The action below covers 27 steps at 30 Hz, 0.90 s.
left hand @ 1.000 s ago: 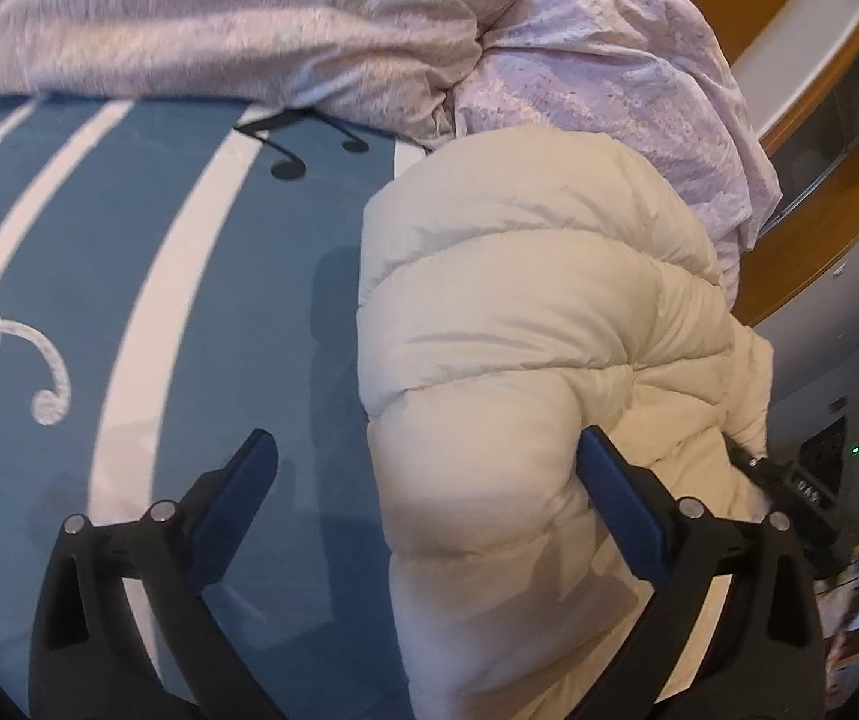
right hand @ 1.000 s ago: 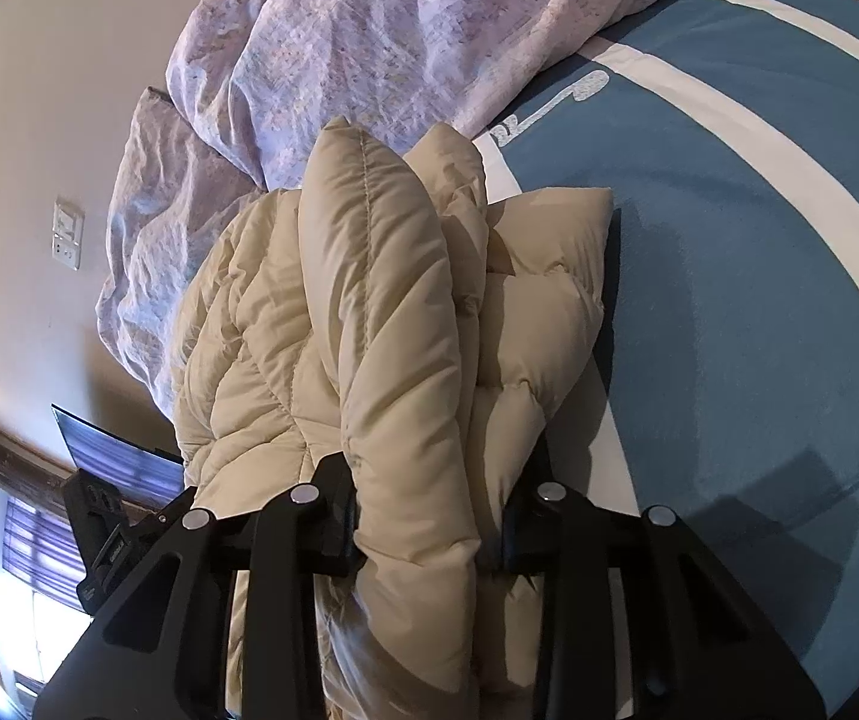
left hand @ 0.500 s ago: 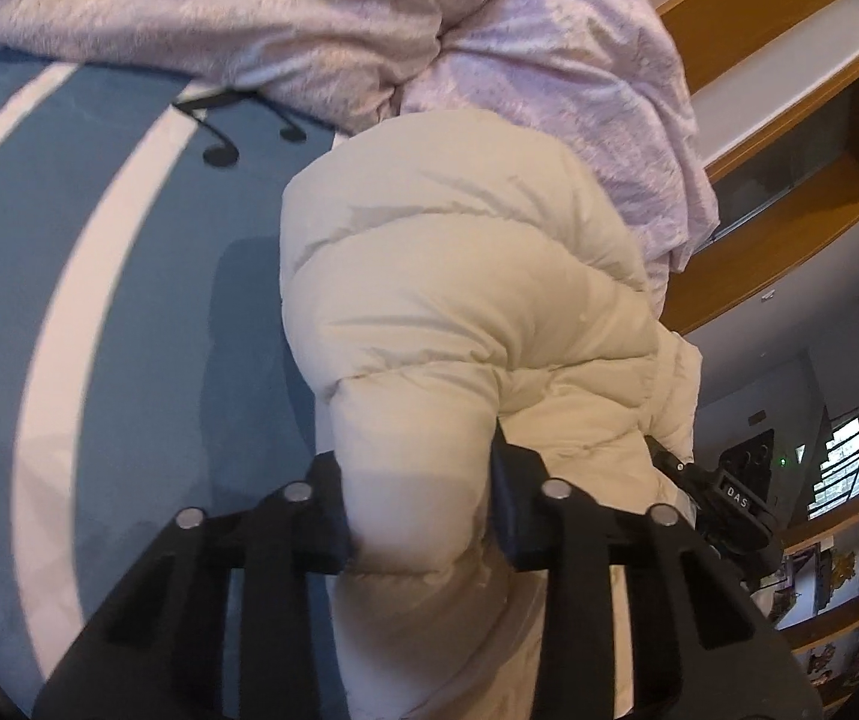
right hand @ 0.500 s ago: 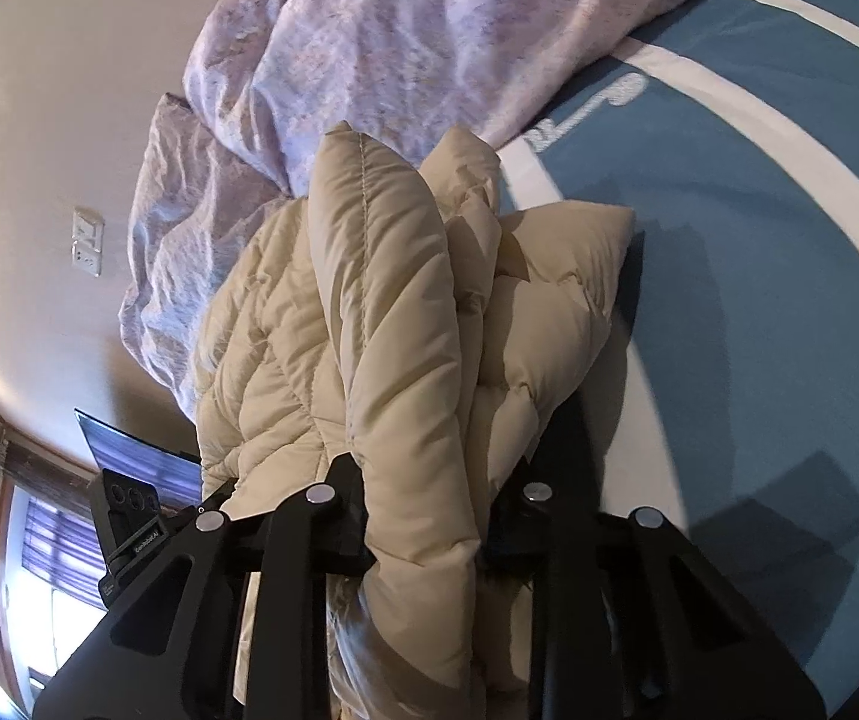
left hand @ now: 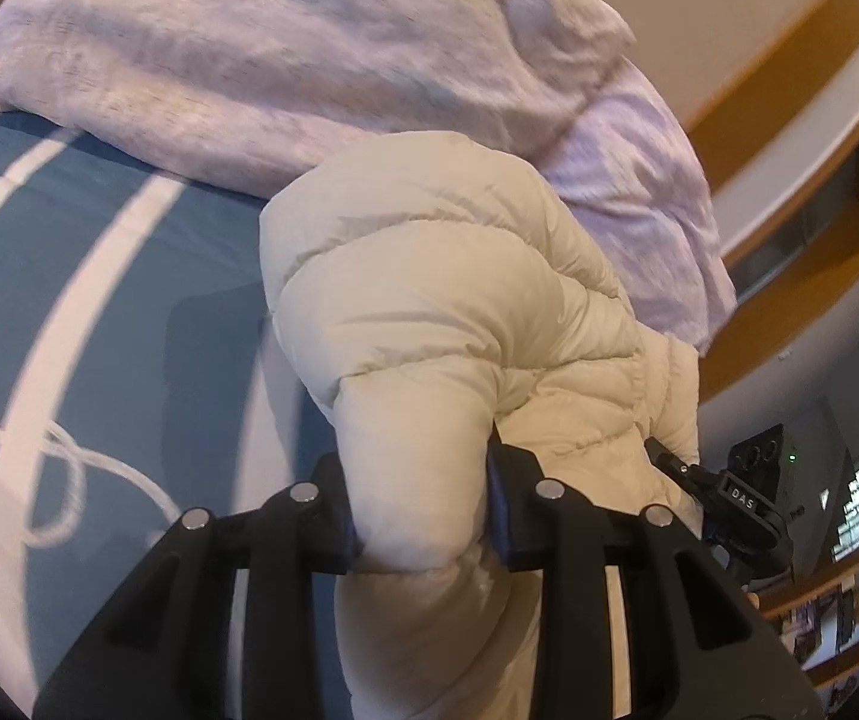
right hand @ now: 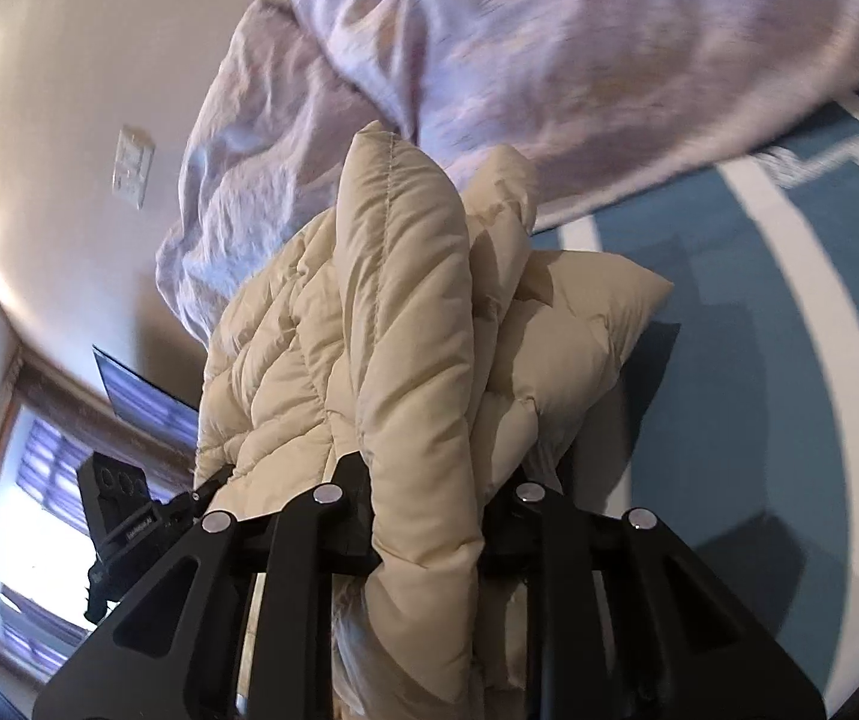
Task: Fold large clothes
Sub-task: 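Lower the bundle onto the bed and open both grippers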
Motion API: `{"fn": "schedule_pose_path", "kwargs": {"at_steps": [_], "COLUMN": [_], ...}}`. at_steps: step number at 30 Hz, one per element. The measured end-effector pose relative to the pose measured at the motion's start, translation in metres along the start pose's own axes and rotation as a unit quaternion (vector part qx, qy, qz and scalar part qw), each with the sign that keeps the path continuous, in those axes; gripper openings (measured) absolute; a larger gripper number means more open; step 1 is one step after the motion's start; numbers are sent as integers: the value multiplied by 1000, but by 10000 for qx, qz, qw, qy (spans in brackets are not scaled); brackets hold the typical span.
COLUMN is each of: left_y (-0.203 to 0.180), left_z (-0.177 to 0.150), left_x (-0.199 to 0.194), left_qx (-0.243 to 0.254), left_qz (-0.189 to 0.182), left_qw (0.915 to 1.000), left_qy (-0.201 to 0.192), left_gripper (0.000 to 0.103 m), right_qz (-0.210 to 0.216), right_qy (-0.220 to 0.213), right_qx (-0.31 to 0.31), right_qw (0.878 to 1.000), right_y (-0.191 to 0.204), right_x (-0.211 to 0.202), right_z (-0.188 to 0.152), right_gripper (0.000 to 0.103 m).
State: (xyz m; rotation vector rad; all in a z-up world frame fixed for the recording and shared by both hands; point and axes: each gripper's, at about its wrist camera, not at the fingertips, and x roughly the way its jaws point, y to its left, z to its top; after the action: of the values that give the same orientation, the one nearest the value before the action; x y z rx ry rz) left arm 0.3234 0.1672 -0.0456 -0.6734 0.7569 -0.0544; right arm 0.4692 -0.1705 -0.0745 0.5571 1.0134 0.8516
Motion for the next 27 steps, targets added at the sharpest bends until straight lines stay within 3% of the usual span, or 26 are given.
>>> {"fn": "schedule_pose_path", "kwargs": {"at_steps": [6,10,13,16,19,23,27], "left_y": [28,42,38,26,19,7,-6], "left_z": [13,12,8,6,6,8,11], "left_x": [-4,9,15,11,0,-15,-14], "left_qx": [101,244,502,744,971,1195,1335], "left_qz": [298,729,1072,1440,1857,2049,2159], "left_qw": [9990,9967,9926,9861,9762,9682,9637], "left_qy": [-327,-251,-255,-351,-561,-799,-828], "left_gripper": [32,34,42,53,72,81,84], "right_qz": [-181,-264,-422,-899,-1202,-1370,-1425], "right_qy": [218,241,262,142,-200,-668,-649], "right_qx": [-248,-242,-281,-546,-693,-886,-1242], "right_qw": [9993,9991,9984,9943,9901,9843,9798], "right_y": [13,10,8,22,35,56,82], "right_x": [44,57,56,43,20,-2,10], "right_z": [9,8,2,-1,-1,2,3], "right_gripper": [22,24,32,46,63,63,63]}}
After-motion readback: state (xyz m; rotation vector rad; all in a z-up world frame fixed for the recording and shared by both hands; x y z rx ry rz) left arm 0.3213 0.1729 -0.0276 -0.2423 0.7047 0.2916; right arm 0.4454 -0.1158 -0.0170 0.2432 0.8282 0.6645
